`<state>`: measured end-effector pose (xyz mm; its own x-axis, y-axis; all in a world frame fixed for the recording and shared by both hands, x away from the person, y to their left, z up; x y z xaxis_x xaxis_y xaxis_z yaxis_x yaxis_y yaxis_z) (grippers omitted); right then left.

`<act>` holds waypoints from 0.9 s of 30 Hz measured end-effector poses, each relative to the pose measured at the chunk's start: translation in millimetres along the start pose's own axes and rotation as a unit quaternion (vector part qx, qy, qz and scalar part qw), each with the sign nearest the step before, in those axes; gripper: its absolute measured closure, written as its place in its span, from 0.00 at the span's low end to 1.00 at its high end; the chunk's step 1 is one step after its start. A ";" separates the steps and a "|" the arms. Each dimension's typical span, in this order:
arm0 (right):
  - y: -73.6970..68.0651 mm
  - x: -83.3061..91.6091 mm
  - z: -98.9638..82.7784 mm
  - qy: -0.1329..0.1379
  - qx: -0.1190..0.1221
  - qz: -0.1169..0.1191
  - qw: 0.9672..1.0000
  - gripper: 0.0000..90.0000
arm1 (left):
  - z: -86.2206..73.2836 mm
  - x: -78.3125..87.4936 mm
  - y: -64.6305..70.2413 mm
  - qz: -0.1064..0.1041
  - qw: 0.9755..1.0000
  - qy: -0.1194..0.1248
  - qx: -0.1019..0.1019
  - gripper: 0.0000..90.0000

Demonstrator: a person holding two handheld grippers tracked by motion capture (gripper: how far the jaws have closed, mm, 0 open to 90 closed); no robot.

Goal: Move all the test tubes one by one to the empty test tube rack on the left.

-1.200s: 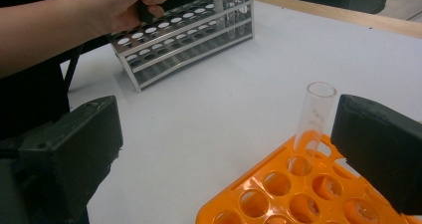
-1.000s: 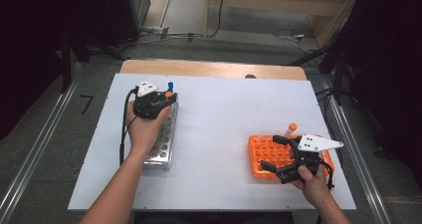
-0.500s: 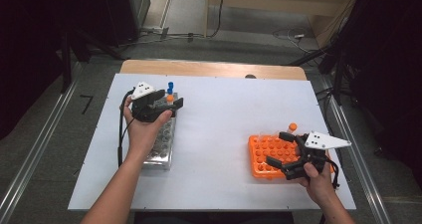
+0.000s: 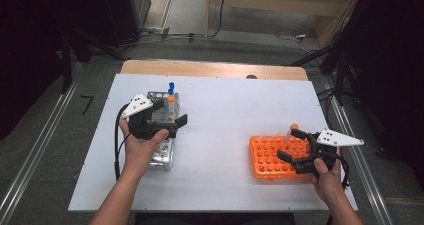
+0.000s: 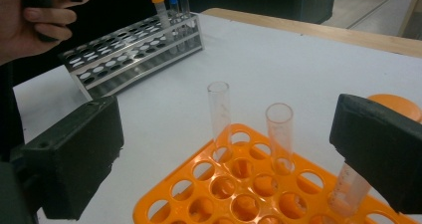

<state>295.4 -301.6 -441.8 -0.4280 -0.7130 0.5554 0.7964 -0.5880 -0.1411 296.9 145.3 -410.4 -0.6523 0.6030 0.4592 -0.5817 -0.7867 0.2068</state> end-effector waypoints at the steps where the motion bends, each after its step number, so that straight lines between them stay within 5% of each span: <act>1: 1.2 0.4 -0.5 0.000 -0.001 -0.002 1.000 0.00 | -1.4 1.8 1.8 -0.002 1.000 0.003 0.000 0.00; 11: 15.6 1.8 -6.8 0.000 -0.030 -0.022 0.999 0.00 | -16.8 11.2 9.6 -0.017 1.000 0.000 -0.001 0.00; 19: 24.9 -9.3 -10.7 -0.038 -0.068 -0.050 0.996 0.04 | -22.3 8.8 8.0 -0.019 1.000 -0.006 0.005 0.00; 27: 35.3 -20.9 -12.8 -0.078 -0.111 -0.089 0.987 0.34 | -23.8 6.8 10.2 -0.019 1.000 -0.011 0.001 0.00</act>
<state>327.0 -312.3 -468.9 -0.4671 -0.5340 0.7047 0.5946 -0.7796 -0.1967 274.9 144.6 -425.7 -0.6184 0.6297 0.4701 -0.6049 -0.7633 0.2267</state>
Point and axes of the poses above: each handheld gripper's, and its own axes: x roughly backward along the jaws, z roughly out of its top, y roughly to its right, the point moved 2 cm from there along -x, roughly forward along the jaws, and after that the axes turned 13 degrees about -y, right-handed, at the moved point
